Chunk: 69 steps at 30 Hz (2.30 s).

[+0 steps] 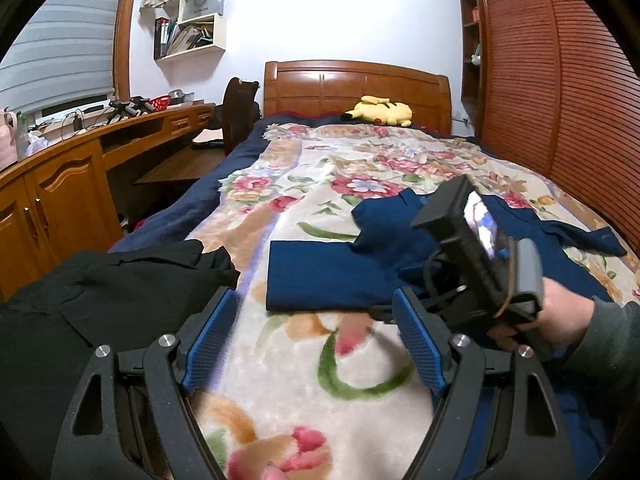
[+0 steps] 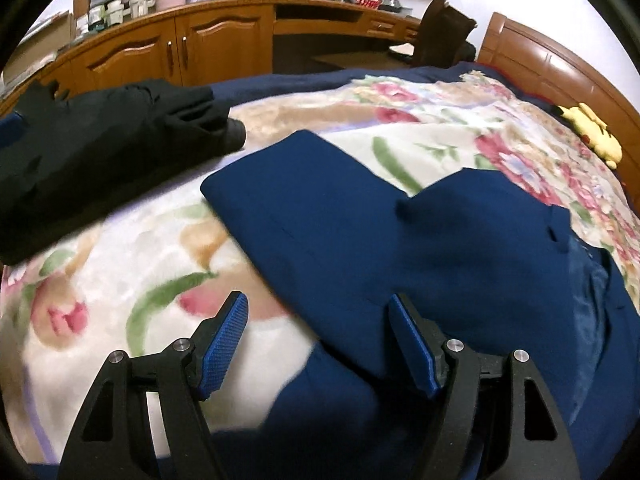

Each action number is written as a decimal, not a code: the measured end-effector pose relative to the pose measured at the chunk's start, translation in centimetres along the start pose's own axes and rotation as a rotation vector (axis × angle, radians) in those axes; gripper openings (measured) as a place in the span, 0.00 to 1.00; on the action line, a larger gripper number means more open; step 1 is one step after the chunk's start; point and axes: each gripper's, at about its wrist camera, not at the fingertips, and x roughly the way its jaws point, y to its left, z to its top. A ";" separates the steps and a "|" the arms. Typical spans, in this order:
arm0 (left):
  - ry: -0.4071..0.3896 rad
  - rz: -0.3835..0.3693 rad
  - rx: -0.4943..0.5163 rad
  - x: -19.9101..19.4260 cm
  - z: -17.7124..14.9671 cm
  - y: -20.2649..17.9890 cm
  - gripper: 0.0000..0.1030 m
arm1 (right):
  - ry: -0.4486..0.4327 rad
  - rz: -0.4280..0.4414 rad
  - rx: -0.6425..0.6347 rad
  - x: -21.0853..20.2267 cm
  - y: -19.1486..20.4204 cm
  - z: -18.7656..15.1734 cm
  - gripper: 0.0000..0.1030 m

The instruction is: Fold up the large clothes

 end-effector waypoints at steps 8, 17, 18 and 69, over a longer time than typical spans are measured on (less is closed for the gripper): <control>-0.001 -0.001 -0.003 0.0 0.0 0.2 0.79 | 0.068 -0.033 -0.032 3.3 0.8 1.2 0.57; -0.012 -0.024 0.004 0.0 0.0 -0.4 0.79 | -0.049 -0.091 0.119 0.8 -2.0 2.3 0.04; -0.014 -0.031 0.006 -0.1 0.0 -0.7 0.79 | -0.073 -0.101 0.128 -0.1 -2.3 2.4 0.04; -0.009 -0.209 0.112 -0.4 -0.1 -10.4 0.79 | -0.301 -0.336 0.362 -16.5 -9.2 -7.3 0.02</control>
